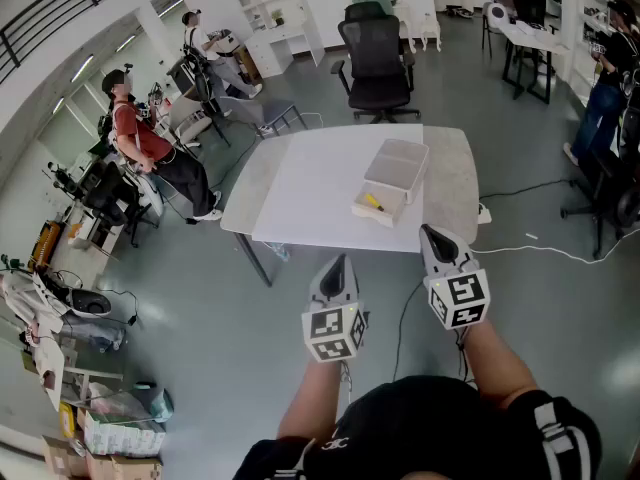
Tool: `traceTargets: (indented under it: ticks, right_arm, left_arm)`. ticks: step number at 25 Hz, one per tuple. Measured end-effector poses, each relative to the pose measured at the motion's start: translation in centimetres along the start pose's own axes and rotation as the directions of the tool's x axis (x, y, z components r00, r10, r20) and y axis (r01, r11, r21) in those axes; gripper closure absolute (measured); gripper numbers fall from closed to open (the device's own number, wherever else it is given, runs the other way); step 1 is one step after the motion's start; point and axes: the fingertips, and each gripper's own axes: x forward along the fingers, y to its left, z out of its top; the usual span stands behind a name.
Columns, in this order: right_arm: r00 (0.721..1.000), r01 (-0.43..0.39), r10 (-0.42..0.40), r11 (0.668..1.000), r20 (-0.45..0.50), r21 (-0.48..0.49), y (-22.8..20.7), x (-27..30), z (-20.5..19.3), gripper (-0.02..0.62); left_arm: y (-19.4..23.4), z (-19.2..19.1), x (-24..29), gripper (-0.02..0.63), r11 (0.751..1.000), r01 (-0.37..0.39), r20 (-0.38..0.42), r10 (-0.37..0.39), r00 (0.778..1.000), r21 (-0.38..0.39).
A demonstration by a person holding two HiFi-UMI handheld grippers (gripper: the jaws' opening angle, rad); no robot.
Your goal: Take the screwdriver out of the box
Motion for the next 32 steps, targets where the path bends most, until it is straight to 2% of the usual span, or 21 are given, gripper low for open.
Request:
traceTargets:
  ticks: [6,20,26,32]
  right_arm:
    - [1.0,-0.007,0.006,0.999,0.022,0.049,-0.9,-0.7,-0.2,0.583]
    - [0.999,-0.046,0.046,0.998,0.001,0.034,-1.8,-1.3,-1.4,0.583]
    - [0.998,-0.068,0.068,0.998,0.0,0.007,-2.4,0.8,-1.9,0.583]
    - [0.996,-0.084,0.084,0.996,-0.017,-0.006,-2.4,6.1,-3.0,0.583]
  left_arm:
    - [-1.1,-0.3,0.0,0.592,1.0,-0.004,0.001,0.004,1.0,0.001]
    - [-2.7,-1.9,0.0,0.592,0.999,-0.042,-0.005,0.042,0.999,0.013]
    - [-2.1,-2.0,1.9,0.592,0.998,-0.056,0.014,0.056,0.998,-0.002]
    - [1.5,-3.3,5.8,0.592,0.997,-0.069,-0.01,0.069,0.998,-0.023]
